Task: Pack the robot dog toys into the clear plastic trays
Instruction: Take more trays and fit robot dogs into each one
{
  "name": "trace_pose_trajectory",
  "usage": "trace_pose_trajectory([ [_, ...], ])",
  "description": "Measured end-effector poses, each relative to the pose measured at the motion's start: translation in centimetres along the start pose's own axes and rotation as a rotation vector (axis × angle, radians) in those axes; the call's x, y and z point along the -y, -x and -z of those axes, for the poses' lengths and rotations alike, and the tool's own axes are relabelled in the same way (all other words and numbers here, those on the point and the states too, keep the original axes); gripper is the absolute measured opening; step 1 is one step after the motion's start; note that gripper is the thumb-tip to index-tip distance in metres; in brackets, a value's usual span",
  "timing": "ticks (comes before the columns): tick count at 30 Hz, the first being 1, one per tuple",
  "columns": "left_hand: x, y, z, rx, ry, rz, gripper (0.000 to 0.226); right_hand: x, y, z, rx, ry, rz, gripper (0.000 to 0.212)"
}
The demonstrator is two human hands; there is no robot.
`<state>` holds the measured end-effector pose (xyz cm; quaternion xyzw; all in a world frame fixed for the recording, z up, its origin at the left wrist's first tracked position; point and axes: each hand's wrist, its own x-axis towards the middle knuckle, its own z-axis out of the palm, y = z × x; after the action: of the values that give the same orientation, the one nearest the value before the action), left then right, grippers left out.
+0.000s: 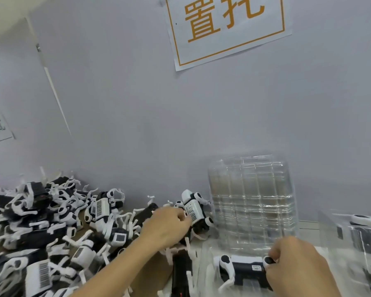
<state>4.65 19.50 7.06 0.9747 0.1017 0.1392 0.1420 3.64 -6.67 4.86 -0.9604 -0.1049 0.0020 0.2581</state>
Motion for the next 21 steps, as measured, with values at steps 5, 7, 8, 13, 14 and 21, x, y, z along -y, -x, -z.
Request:
trace_pose_trajectory([
  [5,8.9,-3.1,5.0,-0.479,-0.193,0.218,0.035,0.1,0.2,0.1,0.013,0.044,0.052,0.005],
  [7,14.1,-4.7,6.7,-0.374,-0.191,0.503,0.069,0.0,-0.2,0.3,0.031,0.083,0.054,0.007],
  [8,16.7,-5.3,7.1,-0.317,-0.133,0.603,0.089,0.0,-0.6,0.4,0.041,0.078,0.049,0.011],
  [13,23.1,-7.8,4.9,-0.116,-0.167,0.751,0.123,0.1,-1.8,1.2,0.174,-0.093,0.043,0.036],
  [14,22.4,-8.4,4.4,-0.104,-0.123,0.708,0.115,0.0,-1.9,1.1,0.206,-0.123,0.051,0.039],
  [21,15.2,-9.0,1.6,-0.035,0.119,0.352,0.06,-1.7,-2.1,-0.2,0.234,-0.15,0.156,0.026],
])
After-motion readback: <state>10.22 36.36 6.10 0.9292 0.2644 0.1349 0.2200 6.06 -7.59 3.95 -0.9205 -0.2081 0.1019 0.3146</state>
